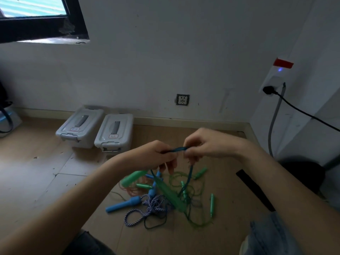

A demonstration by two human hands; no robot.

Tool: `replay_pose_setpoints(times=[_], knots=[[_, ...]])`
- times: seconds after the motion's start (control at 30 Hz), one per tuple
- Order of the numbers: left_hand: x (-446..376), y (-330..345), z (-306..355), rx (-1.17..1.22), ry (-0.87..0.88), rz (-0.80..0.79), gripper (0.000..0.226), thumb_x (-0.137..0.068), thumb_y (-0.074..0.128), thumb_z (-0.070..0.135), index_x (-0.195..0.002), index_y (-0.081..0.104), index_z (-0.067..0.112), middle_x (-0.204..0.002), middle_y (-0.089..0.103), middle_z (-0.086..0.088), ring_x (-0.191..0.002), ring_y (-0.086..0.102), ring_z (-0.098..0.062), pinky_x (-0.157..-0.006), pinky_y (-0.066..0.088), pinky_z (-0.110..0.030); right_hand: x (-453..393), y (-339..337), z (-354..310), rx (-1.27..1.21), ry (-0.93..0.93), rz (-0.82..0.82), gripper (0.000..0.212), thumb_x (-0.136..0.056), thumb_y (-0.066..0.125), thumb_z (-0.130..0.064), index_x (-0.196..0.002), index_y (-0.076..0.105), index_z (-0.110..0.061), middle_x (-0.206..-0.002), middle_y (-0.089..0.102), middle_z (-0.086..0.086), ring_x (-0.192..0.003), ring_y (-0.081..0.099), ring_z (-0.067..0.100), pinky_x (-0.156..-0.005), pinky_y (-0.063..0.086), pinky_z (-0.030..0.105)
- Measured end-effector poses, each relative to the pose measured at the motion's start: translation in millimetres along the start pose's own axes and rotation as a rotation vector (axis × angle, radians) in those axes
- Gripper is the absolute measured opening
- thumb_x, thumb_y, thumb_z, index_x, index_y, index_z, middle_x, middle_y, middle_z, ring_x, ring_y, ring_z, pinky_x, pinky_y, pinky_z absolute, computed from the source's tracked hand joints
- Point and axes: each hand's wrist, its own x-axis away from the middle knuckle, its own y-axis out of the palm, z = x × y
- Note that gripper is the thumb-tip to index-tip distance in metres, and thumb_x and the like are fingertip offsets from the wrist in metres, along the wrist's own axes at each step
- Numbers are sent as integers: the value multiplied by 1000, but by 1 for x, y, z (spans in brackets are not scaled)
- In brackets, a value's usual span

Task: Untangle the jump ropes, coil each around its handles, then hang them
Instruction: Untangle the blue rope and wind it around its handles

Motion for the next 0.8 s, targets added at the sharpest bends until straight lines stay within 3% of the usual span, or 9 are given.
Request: replay_pose_setpoints(times=[0.13, 0.17, 0.23, 0.3, 0.33, 0.4, 0.5, 0.63, 0.8], knots=[[5, -8, -14, 54, -8, -18, 15, -92, 50, 20, -81, 60, 17, -74, 69, 11, -64, 63, 5, -61, 48, -9, 6, -25, 11, -180, -35, 381, 14, -90, 57, -12, -80, 64, -18, -67, 65, -1, -62, 60, 9, -59, 48, 20], [5, -11, -16, 129, -17, -16, 15, -91, 51, 21, -81, 59, 16, -74, 71, 10, -65, 65, 2, -60, 49, -10, 7, -26, 15, -160, -8, 369, 14, -90, 57, -13, -80, 65, -18, -68, 67, -2, -63, 60, 8, -60, 45, 20], [6, -17, -17, 201, -25, -13, 17, -92, 50, 23, -79, 58, 14, -67, 69, 10, -62, 65, -3, -59, 53, -15, 9, -24, 23, -12, 89, 177, 9, -89, 60, -15, -87, 67, -21, -82, 70, -6, -72, 61, -1, -69, 45, 18], [7, -18, -15, 194, -13, -37, 19, -92, 50, 24, -78, 57, 15, -60, 64, 10, -56, 61, -4, -56, 52, -17, 7, -16, 21, 67, 134, 18, 19, -85, 66, -20, -104, 66, -23, -100, 67, -12, -85, 58, -8, -77, 44, 9], [8, -16, -13, 204, -6, -66, 18, -92, 50, 25, -78, 57, 16, -59, 63, 10, -55, 60, -4, -55, 50, -16, 4, -11, 17, 24, 117, -19, 28, -83, 67, -23, -111, 62, -24, -105, 64, -16, -91, 56, -9, -77, 42, 4], [8, -12, -7, 226, 5, -122, 15, -91, 51, 25, -81, 59, 17, -61, 62, 10, -56, 60, -5, -56, 49, -16, -2, 1, 9, -119, 66, -61, 34, -82, 68, -25, -115, 58, -23, -110, 63, -13, -101, 58, -1, -84, 44, 9], [9, -10, -4, 223, 0, -137, 10, -90, 54, 24, -86, 60, 18, -67, 63, 8, -61, 61, -6, -59, 51, -17, -7, 11, 2, -204, -17, -17, 13, -85, 66, -19, -96, 64, -15, -88, 71, 0, -83, 66, 7, -75, 49, 18], [15, -18, -15, 230, -78, -157, 7, -89, 55, 17, -94, 60, 17, -72, 61, 8, -67, 60, -5, -66, 54, -22, -2, -9, 10, -302, 13, 295, 3, -84, 64, -8, -86, 66, -6, -68, 64, 7, -57, 62, 9, -65, 50, 24], [13, -24, -16, 279, -114, -152, 13, -88, 55, 14, -99, 61, 18, -72, 59, 8, -59, 56, -1, -60, 49, -16, 3, -9, 10, -275, -18, 163, 11, -87, 61, -15, -95, 67, -10, -78, 69, 1, -74, 66, 9, -76, 52, 18]])
